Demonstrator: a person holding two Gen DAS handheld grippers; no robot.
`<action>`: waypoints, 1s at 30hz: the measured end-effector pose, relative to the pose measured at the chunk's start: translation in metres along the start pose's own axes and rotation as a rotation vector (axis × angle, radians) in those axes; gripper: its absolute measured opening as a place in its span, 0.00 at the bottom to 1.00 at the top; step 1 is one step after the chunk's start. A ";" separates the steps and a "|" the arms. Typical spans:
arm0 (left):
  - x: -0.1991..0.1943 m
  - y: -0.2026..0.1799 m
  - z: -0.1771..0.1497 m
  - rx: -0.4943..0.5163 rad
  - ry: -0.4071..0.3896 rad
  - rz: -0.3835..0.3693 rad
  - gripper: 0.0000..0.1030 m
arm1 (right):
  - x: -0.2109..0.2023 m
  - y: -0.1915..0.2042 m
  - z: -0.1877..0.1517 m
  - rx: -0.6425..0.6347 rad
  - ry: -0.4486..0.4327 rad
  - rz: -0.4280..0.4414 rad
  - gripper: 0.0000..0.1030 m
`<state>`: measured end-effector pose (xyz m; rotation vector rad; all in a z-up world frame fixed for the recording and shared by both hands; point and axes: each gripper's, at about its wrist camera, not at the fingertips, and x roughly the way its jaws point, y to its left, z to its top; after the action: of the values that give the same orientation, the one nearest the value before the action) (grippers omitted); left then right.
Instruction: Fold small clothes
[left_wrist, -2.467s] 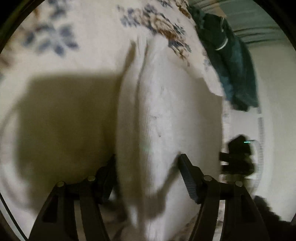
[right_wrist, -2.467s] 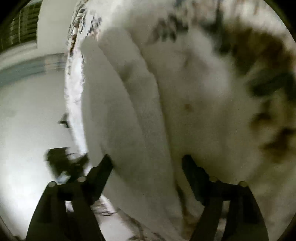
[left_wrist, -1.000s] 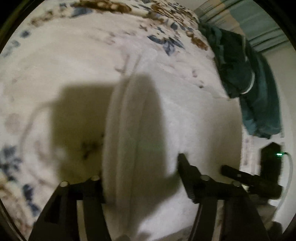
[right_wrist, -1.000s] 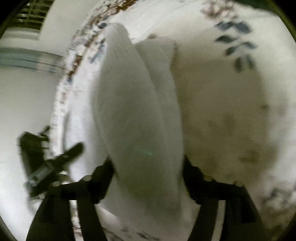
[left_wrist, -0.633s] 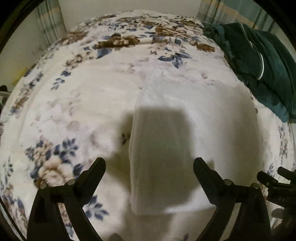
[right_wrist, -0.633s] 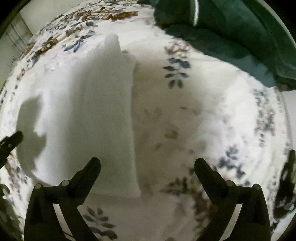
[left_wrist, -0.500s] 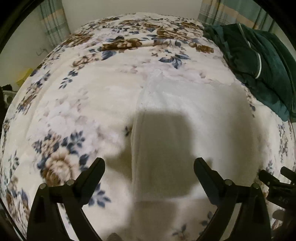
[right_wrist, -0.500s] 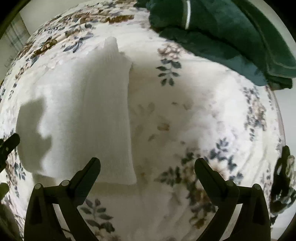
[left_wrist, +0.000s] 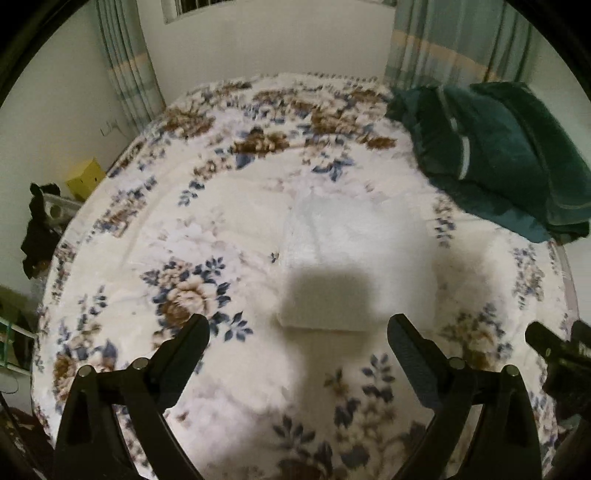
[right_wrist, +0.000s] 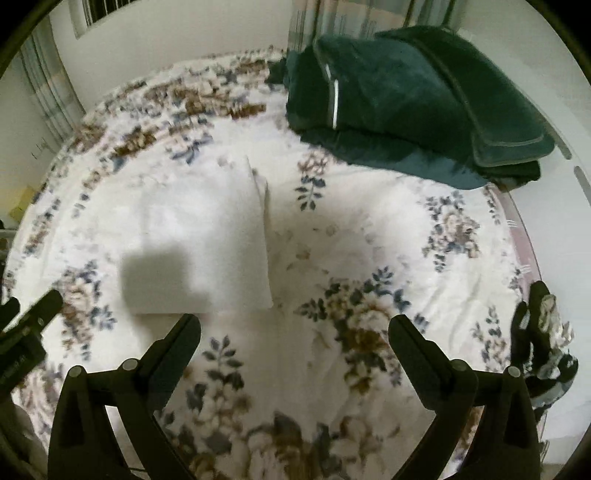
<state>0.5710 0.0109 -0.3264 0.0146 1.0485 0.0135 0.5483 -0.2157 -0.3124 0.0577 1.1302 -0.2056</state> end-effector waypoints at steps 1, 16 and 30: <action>-0.018 -0.002 -0.003 0.011 -0.011 0.004 0.96 | -0.021 -0.002 -0.003 -0.005 -0.020 -0.002 1.00; -0.257 -0.002 -0.042 0.011 -0.186 0.007 0.96 | -0.309 -0.037 -0.072 -0.034 -0.287 0.031 1.00; -0.354 0.001 -0.069 -0.014 -0.311 0.016 0.96 | -0.440 -0.061 -0.115 -0.053 -0.428 0.068 1.00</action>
<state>0.3350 0.0060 -0.0538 0.0124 0.7375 0.0324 0.2542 -0.1990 0.0394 0.0038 0.7053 -0.1189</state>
